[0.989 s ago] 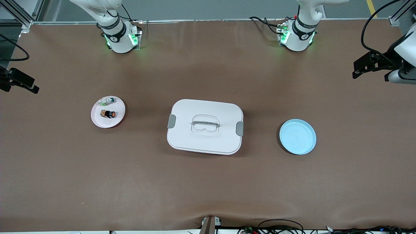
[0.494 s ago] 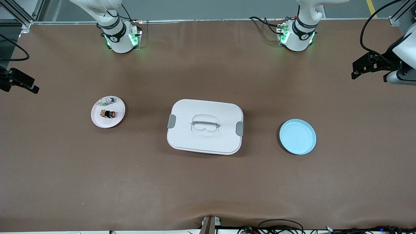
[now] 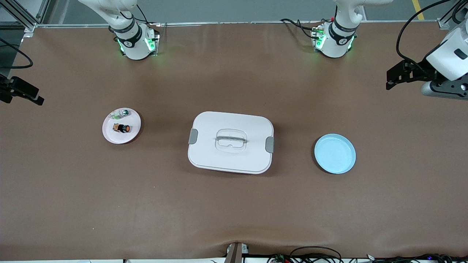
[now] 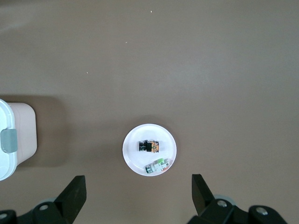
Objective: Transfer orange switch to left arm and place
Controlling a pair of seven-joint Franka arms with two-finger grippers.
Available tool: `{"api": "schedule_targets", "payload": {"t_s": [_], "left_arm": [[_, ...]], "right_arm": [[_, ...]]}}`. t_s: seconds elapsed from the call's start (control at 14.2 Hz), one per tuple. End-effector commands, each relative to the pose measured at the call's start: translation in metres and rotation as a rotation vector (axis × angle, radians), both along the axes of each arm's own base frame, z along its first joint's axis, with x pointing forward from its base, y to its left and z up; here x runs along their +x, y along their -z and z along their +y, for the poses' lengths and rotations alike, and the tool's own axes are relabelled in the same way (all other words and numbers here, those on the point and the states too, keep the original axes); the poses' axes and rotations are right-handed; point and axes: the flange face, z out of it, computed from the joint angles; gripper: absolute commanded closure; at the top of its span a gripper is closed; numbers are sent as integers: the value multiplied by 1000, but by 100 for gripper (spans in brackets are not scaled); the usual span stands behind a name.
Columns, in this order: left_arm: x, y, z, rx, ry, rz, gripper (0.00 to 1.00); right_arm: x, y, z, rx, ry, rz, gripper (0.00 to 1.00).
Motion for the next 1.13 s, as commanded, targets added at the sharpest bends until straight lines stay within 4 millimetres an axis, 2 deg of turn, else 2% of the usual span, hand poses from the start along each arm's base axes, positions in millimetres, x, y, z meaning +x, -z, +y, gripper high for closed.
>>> {"api": "schedule_targets", "payload": {"t_s": [0.0, 0.07, 0.35, 0.71, 0.92, 1.06], "left_arm": [[9, 8, 1, 3, 7, 15, 0], [17, 21, 7, 5, 0, 39, 0], [30, 46, 12, 15, -20, 81, 0], [31, 48, 14, 42, -34, 81, 0], [31, 48, 17, 41, -37, 84, 0], [31, 48, 17, 27, -38, 86, 0]], "right_arm": [[5, -10, -4, -5, 5, -15, 0], [4, -10, -6, -3, 8, -16, 0], [6, -8, 1, -6, -3, -14, 0], [7, -4, -4, -33, 0, -1, 0], [12, 33, 1, -23, -3, 108, 0], [16, 70, 3, -22, -6, 165, 0]]}}
